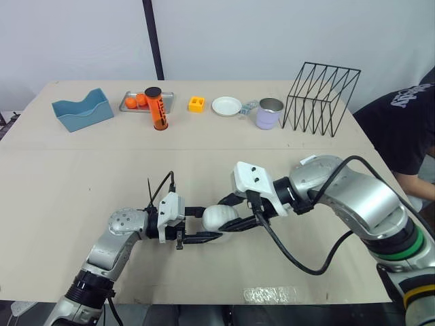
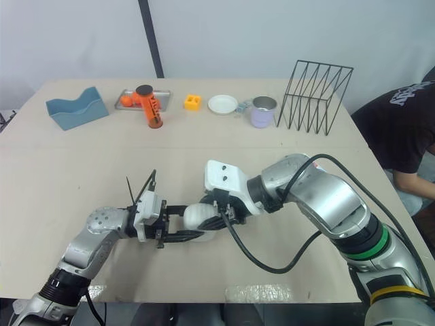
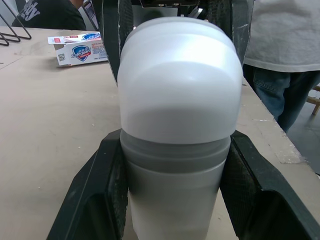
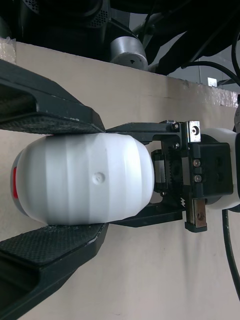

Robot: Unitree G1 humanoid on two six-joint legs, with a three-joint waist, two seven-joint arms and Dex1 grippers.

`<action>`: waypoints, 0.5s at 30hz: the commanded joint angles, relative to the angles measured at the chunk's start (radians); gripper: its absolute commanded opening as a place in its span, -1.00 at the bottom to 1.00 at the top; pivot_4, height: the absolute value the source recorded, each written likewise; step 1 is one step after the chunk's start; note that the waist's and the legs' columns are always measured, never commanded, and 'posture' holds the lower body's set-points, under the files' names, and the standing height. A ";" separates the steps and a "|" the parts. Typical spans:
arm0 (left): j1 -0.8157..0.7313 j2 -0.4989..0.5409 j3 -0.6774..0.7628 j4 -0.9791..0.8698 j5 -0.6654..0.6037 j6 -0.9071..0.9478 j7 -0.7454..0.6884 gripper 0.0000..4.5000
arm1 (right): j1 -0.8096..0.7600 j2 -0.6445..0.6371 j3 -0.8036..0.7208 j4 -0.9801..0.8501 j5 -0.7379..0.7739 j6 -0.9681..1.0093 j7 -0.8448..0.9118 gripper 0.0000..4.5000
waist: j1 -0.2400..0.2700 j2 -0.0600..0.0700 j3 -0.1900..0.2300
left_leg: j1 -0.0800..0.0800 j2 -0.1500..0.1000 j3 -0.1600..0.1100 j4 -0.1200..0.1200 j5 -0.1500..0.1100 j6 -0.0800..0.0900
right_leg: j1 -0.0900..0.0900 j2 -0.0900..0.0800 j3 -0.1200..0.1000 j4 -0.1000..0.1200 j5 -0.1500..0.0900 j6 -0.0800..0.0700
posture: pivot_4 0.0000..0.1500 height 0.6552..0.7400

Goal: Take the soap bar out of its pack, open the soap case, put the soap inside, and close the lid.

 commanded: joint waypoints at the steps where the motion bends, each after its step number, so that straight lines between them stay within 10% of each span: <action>1: -0.008 0.000 -0.003 -0.031 -0.001 -0.013 0.001 -0.14 | 0.030 -0.006 0.076 0.000 -0.011 0.031 0.001 -0.14 | 0.000 0.000 0.000 | 0.000 0.000 0.000 0.000 0.000 0.000 | 0.000 0.000 0.000 0.000 0.000 0.000 | 1.00 1.00; 4: -0.007 0.001 -0.002 -0.030 -0.001 -0.014 0.000 -0.14 | 0.029 -0.008 0.077 0.000 -0.012 0.031 0.005 -0.14 | 0.000 0.000 0.000 | 0.000 0.000 0.000 0.000 0.000 0.000 | 0.000 0.000 0.000 0.000 -0.001 0.001 | 1.00 1.00; 5: -0.006 0.001 -0.002 -0.031 -0.001 -0.014 -0.001 -0.14 | 0.029 -0.008 0.076 0.000 -0.013 0.030 0.006 0.36 | 0.000 0.000 0.000 | 0.000 0.000 0.000 0.000 0.000 0.000 | 0.000 0.000 0.000 0.000 -0.001 0.001 | 1.00 1.00; 9: -0.005 0.002 -0.002 -0.031 -0.001 -0.015 -0.002 -0.14 | 0.026 -0.007 0.072 0.004 -0.023 0.016 0.006 0.96 | 0.000 -0.001 0.000 | -0.001 0.000 0.000 0.000 0.000 0.000 | -0.001 0.000 0.000 0.000 -0.001 0.001 | 1.00 1.00; 15: -0.006 0.000 -0.003 -0.029 0.000 -0.015 -0.004 -0.14 | 0.025 -0.007 0.057 0.004 -0.017 0.017 0.004 0.96 | 0.000 -0.001 0.000 | -0.001 0.000 0.000 0.000 0.000 0.000 | -0.001 0.000 0.000 -0.001 -0.001 0.001 | 1.00 1.00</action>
